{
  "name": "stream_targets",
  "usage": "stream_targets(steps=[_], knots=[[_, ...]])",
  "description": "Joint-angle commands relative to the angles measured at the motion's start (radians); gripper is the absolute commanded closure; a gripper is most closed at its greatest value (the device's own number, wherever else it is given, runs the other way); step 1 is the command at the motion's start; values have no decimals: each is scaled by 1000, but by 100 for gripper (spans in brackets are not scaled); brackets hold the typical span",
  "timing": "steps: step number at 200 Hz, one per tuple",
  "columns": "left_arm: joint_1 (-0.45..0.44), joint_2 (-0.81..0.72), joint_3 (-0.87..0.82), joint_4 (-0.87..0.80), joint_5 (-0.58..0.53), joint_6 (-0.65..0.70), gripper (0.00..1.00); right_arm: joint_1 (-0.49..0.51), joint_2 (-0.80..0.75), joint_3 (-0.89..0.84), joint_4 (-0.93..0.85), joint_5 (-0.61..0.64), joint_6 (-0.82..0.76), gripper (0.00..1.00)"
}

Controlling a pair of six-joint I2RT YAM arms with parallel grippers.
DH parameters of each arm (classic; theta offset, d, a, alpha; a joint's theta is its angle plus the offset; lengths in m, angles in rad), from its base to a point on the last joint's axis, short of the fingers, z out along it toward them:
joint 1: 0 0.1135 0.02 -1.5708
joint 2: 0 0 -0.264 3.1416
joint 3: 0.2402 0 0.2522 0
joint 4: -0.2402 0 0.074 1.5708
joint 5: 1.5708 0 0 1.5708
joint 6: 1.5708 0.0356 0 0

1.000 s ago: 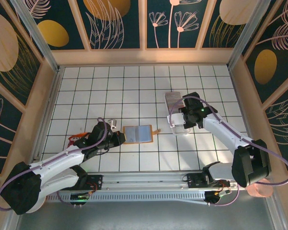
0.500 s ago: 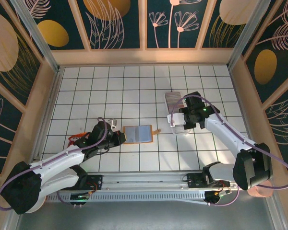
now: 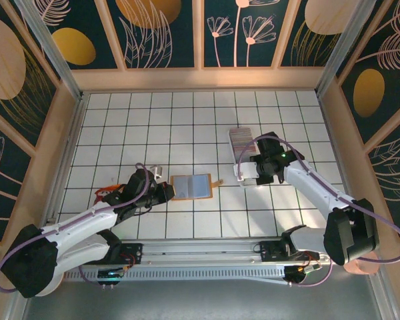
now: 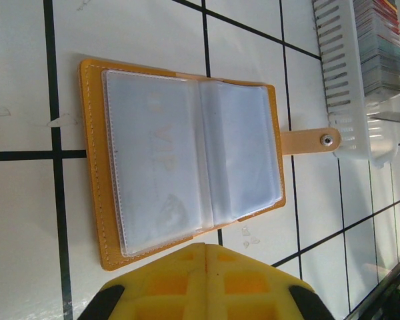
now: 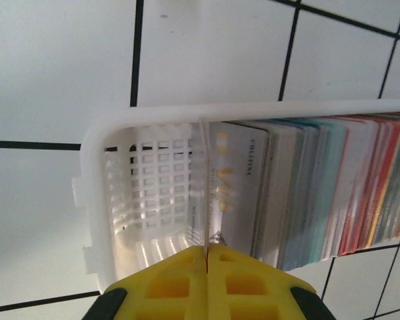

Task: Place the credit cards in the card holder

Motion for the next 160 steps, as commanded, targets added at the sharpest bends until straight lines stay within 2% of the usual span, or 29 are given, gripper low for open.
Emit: stream_targets(steps=[1,111,119,140,149,160], knots=[[-3,8,21,17,18,13,100,0,17,-27,-7,20,4,100],[-5,8,19,18,17,12,100,26,125,-35,67,57,1,100],[-4,8,18,21,16,10,100,27,128,-33,72,57,2,93],[-4,11,15,21,16,12,100,28,138,-32,75,57,-1,88],[-4,11,14,21,16,12,100,31,141,-35,82,60,-2,80],[-5,12,13,23,16,12,100,32,144,-33,80,57,-2,79]])
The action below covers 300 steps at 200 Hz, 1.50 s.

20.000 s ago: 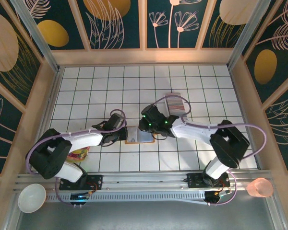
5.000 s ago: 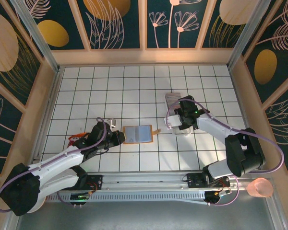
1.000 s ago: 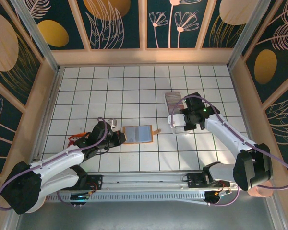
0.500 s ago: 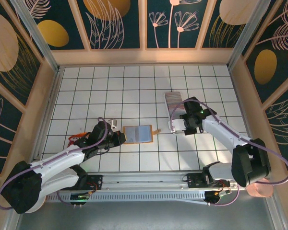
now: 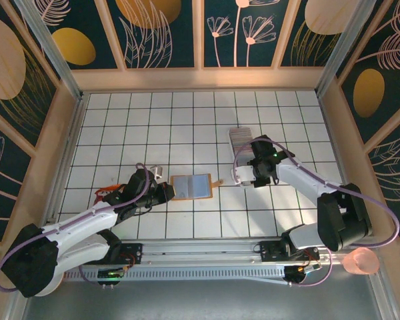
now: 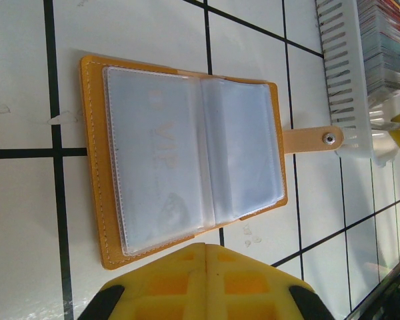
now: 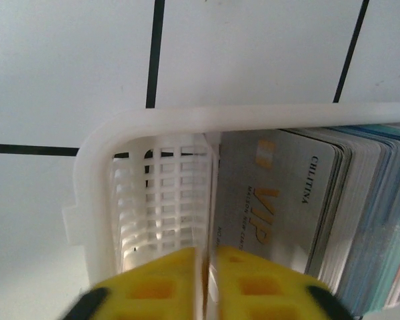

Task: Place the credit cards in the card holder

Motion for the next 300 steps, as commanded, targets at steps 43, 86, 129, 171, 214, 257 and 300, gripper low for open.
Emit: stream_targets(steps=[43,86,129,171,214,257,300], knots=[[-5,12,13,26,14,11,100,17,35,-3,21,11,-5,78],[-5,9,12,24,14,12,100,20,44,8,34,20,-7,73],[-5,6,9,26,14,10,100,33,46,-14,80,27,-24,73],[-5,4,12,23,17,9,100,43,43,12,102,42,-26,76],[-4,4,12,24,20,6,100,44,6,0,141,52,-41,73],[-5,4,20,21,19,6,100,41,-24,-12,166,65,-58,63],[-5,3,20,20,17,7,100,34,-46,13,147,42,-46,59]])
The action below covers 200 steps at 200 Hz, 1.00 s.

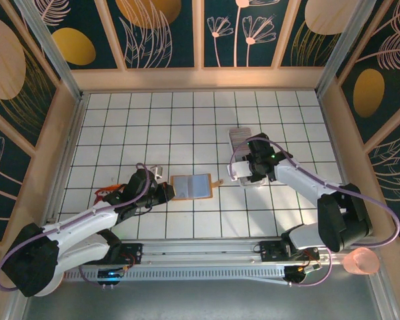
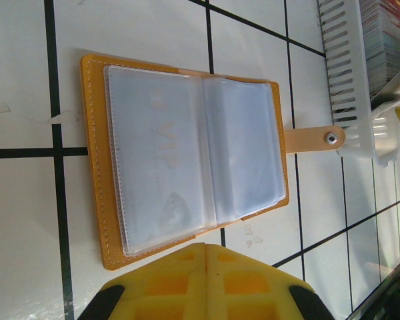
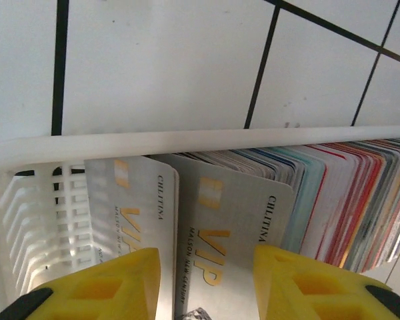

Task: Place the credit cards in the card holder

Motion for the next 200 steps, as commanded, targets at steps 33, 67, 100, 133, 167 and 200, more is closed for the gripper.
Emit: stream_targets(steps=[33,67,100,133,167,200], knots=[[-4,-5,20,14,16,8,100,-4,-39,-6,-9,-4,-12,59],[-5,-17,20,7,9,11,100,-3,-52,-17,-8,-25,-17,60],[-5,-18,20,8,7,12,100,-7,-48,-24,31,-1,-17,54],[-5,-16,17,13,12,7,100,-17,-20,-30,46,21,-31,25],[-5,-27,11,11,7,8,100,-18,15,-34,95,42,-42,17],[-4,-27,9,9,5,12,100,-14,55,-28,137,44,-41,8]])
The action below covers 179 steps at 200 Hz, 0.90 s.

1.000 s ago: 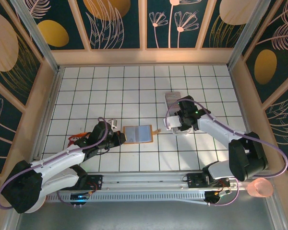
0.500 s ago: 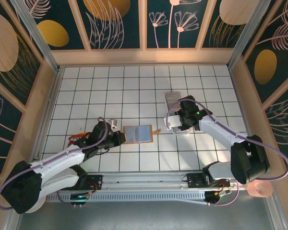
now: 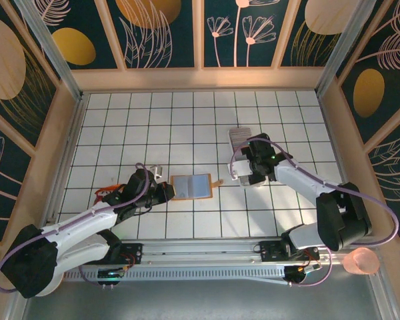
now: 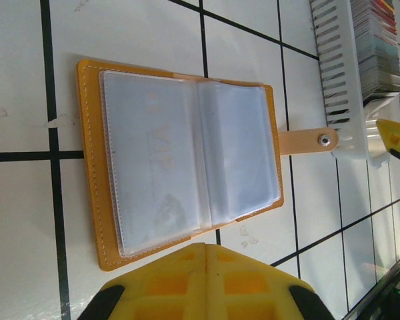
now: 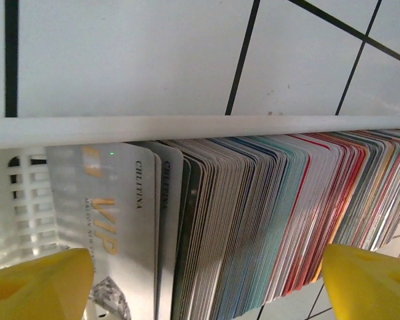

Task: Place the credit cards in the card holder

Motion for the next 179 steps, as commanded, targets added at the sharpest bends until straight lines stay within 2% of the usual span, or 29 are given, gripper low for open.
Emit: stream_targets(steps=[1,58,93,170,179], knots=[[-5,-12,9,9,6,12,100,-1,33,-6,51,14,-5,8],[-5,-10,8,9,2,14,100,7,74,-28,162,51,-30,8],[-5,-16,4,9,2,12,100,7,80,15,150,55,-13,27],[-4,-31,0,7,8,1,100,8,8,3,79,47,-25,40],[-4,-34,1,4,7,1,100,7,0,4,76,47,-24,45]])
